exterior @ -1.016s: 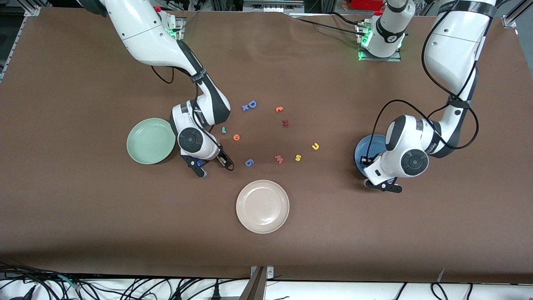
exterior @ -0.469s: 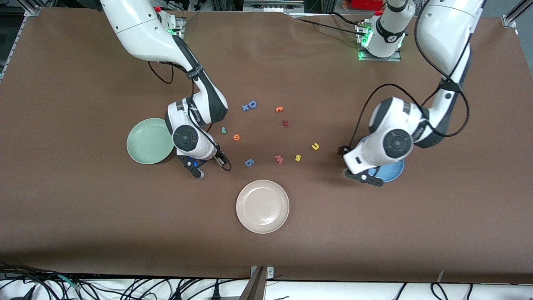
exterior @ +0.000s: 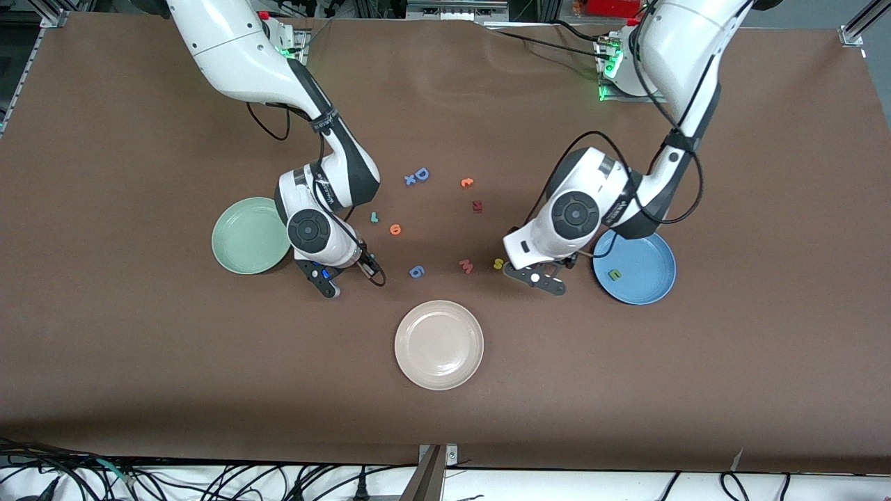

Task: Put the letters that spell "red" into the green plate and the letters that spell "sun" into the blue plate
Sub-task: 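Grasp the yellow s among the letters with the left gripper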

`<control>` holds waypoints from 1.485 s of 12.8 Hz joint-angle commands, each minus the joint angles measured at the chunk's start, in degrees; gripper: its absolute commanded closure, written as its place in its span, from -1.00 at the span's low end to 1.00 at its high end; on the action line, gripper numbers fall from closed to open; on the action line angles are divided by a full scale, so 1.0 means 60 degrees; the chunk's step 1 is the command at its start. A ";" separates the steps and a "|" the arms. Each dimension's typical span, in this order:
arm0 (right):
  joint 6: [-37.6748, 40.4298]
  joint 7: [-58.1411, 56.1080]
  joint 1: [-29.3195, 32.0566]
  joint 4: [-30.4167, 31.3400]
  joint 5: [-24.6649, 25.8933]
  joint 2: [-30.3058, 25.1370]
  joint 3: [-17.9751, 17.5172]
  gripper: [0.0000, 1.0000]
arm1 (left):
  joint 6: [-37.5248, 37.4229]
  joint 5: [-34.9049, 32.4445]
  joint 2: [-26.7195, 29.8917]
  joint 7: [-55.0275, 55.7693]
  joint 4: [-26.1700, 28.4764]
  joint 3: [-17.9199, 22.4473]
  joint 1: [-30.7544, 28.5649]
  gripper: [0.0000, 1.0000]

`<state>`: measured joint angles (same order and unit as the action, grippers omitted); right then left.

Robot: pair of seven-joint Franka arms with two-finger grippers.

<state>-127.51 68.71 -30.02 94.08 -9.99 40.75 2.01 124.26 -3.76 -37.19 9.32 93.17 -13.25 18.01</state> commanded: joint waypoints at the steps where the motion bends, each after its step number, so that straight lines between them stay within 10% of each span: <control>1: 0.0143 -0.0332 0.0023 0.0038 -0.0092 -0.0141 0.0002 0.42 | 0.0865 -0.0193 -0.0715 0.0131 -0.0397 0.0084 0.0133 -0.95; 15: -0.0880 -0.0466 -0.0080 0.0579 -0.0019 -0.0024 -0.0013 0.10 | 0.1541 -0.1233 -0.1478 0.1303 -0.0426 0.0216 0.1026 -0.54; 19: -0.0926 -0.0480 -0.0080 0.0667 -0.0004 -0.0010 -0.0013 0.12 | 0.1541 -0.1233 -0.1478 0.1303 -0.0441 0.0216 0.1012 0.38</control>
<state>-131.73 66.57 -30.23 96.26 -9.98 41.03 1.90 133.54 -9.15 -45.10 15.63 91.89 -12.41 23.41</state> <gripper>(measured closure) 0.555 0.445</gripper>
